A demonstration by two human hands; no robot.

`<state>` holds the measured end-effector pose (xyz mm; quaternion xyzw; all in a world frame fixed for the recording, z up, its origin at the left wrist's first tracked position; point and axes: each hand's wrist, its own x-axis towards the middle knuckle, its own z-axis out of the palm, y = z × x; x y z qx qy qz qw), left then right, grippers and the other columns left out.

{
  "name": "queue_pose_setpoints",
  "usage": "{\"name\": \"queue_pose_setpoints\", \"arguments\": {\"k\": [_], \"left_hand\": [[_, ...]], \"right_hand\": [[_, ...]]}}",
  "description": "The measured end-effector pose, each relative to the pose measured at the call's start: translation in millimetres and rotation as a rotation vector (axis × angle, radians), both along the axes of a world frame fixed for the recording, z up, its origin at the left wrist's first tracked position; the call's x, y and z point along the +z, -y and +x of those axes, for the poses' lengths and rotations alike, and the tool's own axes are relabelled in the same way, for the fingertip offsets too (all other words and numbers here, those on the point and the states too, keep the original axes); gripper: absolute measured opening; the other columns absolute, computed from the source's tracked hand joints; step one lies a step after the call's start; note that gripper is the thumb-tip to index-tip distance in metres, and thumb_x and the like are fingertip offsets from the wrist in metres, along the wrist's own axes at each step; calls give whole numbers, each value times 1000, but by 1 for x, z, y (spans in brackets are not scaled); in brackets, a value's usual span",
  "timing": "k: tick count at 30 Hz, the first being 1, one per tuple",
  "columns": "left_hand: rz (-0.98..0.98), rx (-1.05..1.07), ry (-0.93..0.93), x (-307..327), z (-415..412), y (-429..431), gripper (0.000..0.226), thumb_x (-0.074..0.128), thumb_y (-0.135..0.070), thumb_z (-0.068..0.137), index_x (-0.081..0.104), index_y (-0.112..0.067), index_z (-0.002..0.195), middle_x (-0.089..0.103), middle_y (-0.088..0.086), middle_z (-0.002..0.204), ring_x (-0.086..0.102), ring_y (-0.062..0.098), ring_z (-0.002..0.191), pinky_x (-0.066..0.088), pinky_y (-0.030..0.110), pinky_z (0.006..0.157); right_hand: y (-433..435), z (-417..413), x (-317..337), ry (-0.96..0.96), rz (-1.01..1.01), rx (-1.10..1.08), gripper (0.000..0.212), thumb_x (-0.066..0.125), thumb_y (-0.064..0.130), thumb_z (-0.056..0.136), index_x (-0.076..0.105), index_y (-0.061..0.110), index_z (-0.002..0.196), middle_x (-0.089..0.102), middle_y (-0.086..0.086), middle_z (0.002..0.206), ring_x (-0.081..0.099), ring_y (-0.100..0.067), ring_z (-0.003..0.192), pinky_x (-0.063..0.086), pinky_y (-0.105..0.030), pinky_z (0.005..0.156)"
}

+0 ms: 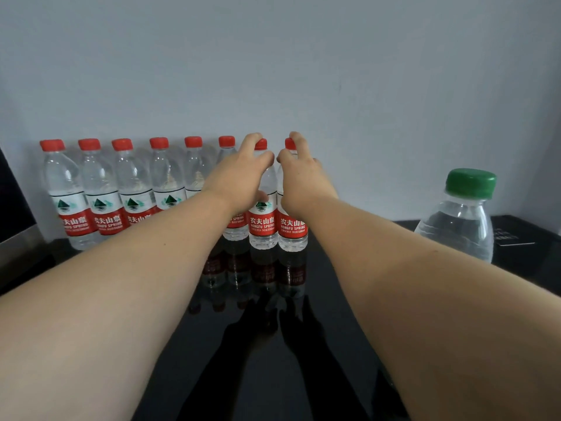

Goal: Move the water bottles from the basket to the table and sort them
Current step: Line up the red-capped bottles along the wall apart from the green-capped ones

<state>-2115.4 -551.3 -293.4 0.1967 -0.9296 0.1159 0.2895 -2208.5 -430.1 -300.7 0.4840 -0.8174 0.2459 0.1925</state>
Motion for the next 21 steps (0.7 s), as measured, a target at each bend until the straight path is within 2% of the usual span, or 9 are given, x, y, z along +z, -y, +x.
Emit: {"name": "queue_pose_setpoints", "arguments": {"k": [9, 11, 13, 15, 21], "left_hand": [[-5, 20, 1, 1, -15, 12, 65, 87, -25, 81, 53, -14, 135, 16, 10, 166, 56, 43, 124, 52, 50, 98], [-24, 35, 11, 0, -19, 17, 64, 87, -26, 81, 53, -16, 134, 17, 9, 166, 47, 46, 134, 48, 52, 105], [-34, 58, 29, 0, -21, 20, 63, 86, -28, 81, 52, -18, 133, 17, 8, 166, 27, 49, 147, 39, 56, 114], [-31, 68, 30, -1, -24, 23, 63, 85, -28, 82, 51, -18, 135, 16, 7, 166, 15, 49, 151, 34, 58, 117], [-20, 73, 31, -2, -29, 27, 68, 84, -28, 83, 47, -18, 140, 14, 7, 167, 8, 49, 153, 31, 58, 119]], "right_hand": [[25, -20, -2, -3, 2, -14, 73, 67, -10, 81, 43, 17, 144, -4, 1, 169, 50, -35, 128, 54, -38, 90], [30, -24, -2, -6, -1, -11, 73, 67, -10, 80, 44, 18, 143, -4, 1, 169, 51, -34, 126, 55, -39, 91], [34, -27, -3, -6, 2, -11, 73, 68, -10, 80, 44, 18, 143, -5, 1, 169, 53, -34, 124, 55, -39, 91], [37, -30, -2, -4, 5, -14, 74, 68, -9, 80, 43, 18, 144, -6, 1, 169, 54, -33, 124, 55, -38, 90], [45, -37, -2, -13, 10, -18, 73, 69, -8, 81, 43, 17, 144, -5, -1, 170, 56, -33, 124, 51, -34, 86]]}}
